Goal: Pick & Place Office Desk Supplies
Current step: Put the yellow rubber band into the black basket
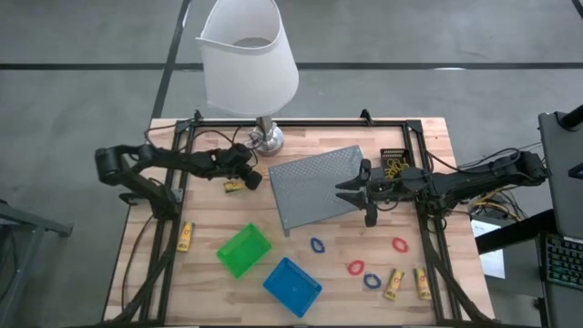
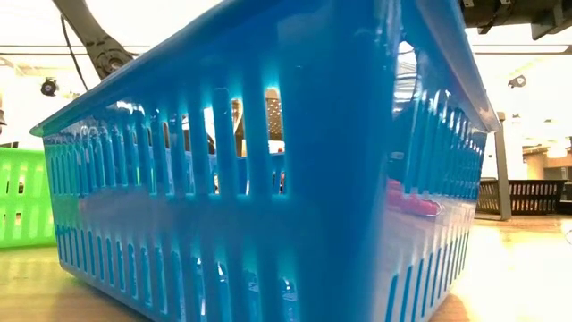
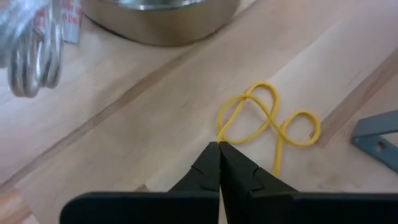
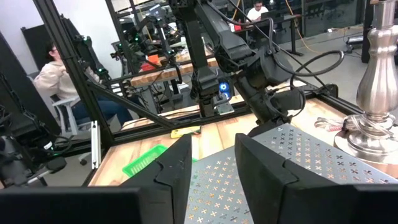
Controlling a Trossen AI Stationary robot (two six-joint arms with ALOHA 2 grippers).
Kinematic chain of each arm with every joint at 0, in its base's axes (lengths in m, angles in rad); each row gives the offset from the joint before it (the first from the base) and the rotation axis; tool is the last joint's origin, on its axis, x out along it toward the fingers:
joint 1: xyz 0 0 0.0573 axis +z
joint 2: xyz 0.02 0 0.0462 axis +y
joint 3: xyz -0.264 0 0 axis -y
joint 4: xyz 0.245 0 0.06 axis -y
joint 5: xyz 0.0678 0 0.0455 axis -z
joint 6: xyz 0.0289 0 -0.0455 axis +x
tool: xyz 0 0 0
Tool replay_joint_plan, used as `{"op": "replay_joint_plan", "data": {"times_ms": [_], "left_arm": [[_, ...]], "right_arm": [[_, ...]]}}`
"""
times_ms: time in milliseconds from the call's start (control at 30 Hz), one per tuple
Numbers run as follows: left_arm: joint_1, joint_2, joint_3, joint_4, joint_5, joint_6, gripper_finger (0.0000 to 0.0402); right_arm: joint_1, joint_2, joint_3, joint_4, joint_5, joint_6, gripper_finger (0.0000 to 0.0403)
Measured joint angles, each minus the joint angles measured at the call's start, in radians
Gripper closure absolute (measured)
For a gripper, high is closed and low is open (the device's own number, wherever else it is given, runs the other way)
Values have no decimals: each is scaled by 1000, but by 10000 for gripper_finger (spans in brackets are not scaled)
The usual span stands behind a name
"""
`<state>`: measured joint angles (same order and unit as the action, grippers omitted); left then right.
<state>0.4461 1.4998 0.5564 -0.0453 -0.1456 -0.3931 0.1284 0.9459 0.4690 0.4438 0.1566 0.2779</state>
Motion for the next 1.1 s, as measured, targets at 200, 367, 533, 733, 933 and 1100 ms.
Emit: {"op": "replay_joint_plan", "data": {"times_ms": [200, 367, 533, 733, 933, 1100], "left_arm": [[0, -58, 0, -5, 7, 1, 401], [-19, -151, -1, -2, 30, 81, 401], [-69, -274, -1, 1, 33, 145, 401], [-87, -461, 0, 5, 26, 181, 401], [-89, -609, 0, 12, 59, 171, 401], [-102, -652, 1, 62, 169, 171, 401]], "right_arm": [[0, 0, 0, 0, 0, 0, 286], [0, 0, 0, 0, 0, 0, 279], [0, 0, 0, 0, 0, 0, 273], [0, 0, 0, 0, 0, 0, 277], [0, 0, 0, -1, 0, 0, 286], [0, 0, 0, 0, 0, 0, 289]]}}
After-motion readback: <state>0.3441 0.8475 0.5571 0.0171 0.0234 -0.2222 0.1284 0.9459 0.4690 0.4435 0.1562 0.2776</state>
